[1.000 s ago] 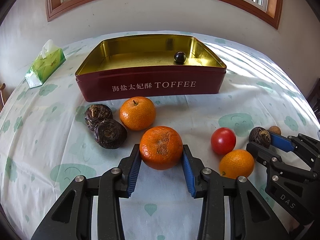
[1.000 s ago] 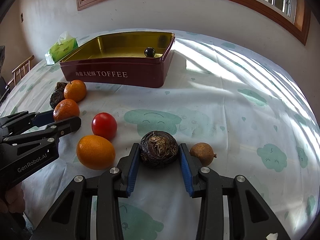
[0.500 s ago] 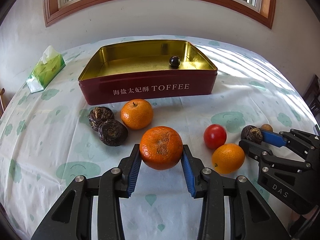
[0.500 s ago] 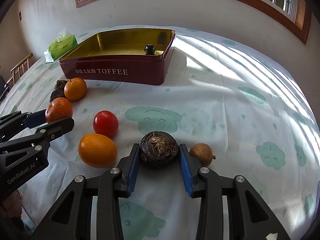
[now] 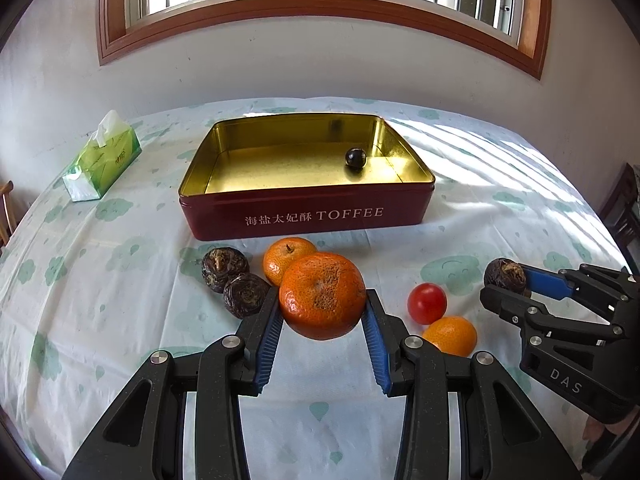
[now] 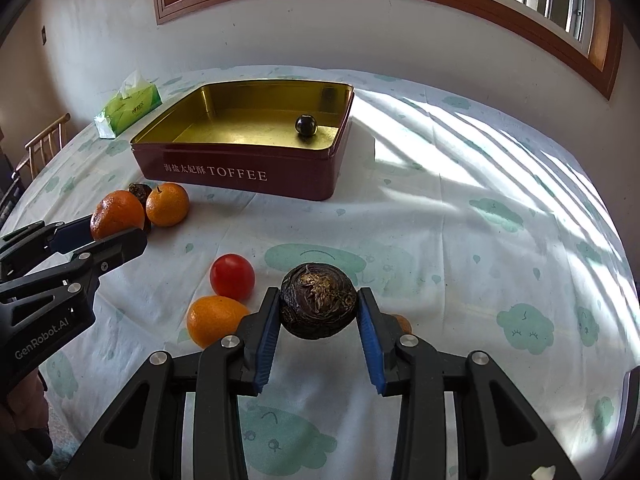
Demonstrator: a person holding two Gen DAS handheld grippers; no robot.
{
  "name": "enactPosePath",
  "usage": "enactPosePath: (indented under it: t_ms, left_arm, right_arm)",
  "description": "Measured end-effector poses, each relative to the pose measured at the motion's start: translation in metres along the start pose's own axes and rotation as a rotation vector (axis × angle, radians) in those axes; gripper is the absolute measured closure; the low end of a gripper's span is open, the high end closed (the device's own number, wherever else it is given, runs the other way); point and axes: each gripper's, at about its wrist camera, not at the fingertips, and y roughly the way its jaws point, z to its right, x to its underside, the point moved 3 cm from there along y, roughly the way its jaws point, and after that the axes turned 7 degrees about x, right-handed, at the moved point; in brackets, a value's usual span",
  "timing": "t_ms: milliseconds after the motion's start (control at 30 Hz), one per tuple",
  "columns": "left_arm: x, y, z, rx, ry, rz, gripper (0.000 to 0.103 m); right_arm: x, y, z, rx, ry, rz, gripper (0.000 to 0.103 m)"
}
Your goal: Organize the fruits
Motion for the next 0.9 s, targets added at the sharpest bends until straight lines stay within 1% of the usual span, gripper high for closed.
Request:
enactPosePath:
  t_ms: [300,433,700,900]
  left_arm:
    - [-0.013,-0.008,-0.015,-0.019,-0.019,0.035,0.062]
    - [-0.022,-0.011,-0.026,-0.031,-0.029,0.054,0.062]
    - [-0.052,-0.008,-0.053,-0.062,-0.052,0.095,0.062]
    - [-0.079,0.005,-0.075,-0.064,-0.070,0.105,0.062]
  right_arm:
    - [-0.020,-0.008,0.000,-0.012,0.002,0.033,0.068]
    - [-0.034,-0.009,0.003,-0.022,0.012,0.048,0.068]
    - [-0.071,-0.007,-0.001,-0.023,-0.003,0.096,0.068]
    - [-0.097,0.012,-0.008,-0.042,-0.014,0.091,0.068]
